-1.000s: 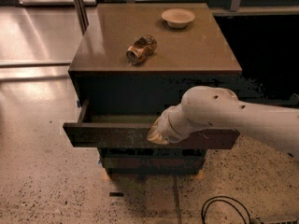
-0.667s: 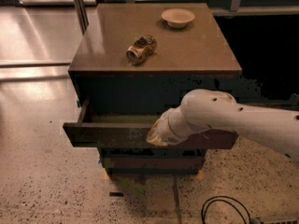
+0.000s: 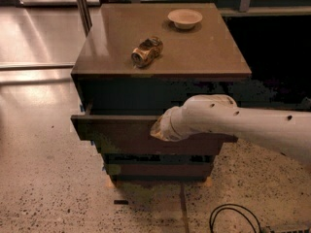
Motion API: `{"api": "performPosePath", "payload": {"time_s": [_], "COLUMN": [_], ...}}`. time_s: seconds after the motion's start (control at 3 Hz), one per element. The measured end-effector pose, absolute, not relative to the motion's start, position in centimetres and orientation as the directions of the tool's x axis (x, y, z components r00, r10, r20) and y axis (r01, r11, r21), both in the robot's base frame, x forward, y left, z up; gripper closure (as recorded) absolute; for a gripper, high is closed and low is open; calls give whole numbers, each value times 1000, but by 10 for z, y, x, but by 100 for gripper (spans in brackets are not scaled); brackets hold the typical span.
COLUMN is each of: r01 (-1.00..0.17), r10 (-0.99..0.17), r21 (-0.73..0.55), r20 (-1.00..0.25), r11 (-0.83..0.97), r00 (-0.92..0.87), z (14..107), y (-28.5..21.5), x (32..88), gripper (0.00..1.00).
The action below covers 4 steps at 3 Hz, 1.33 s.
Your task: Close top drawer
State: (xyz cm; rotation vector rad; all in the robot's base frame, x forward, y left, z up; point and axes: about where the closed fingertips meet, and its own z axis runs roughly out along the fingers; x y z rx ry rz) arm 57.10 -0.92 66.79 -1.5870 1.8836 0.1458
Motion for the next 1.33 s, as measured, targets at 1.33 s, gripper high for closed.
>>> {"api": "performPosePath", "payload": {"time_s": [1.33], "r01": [-886], "r10": [-863], "r21": [-364], "r20": [-501], "r11": [287], "r00": [-73], "z": [659], "y": [-22], "x": [607], "gripper": [100]}}
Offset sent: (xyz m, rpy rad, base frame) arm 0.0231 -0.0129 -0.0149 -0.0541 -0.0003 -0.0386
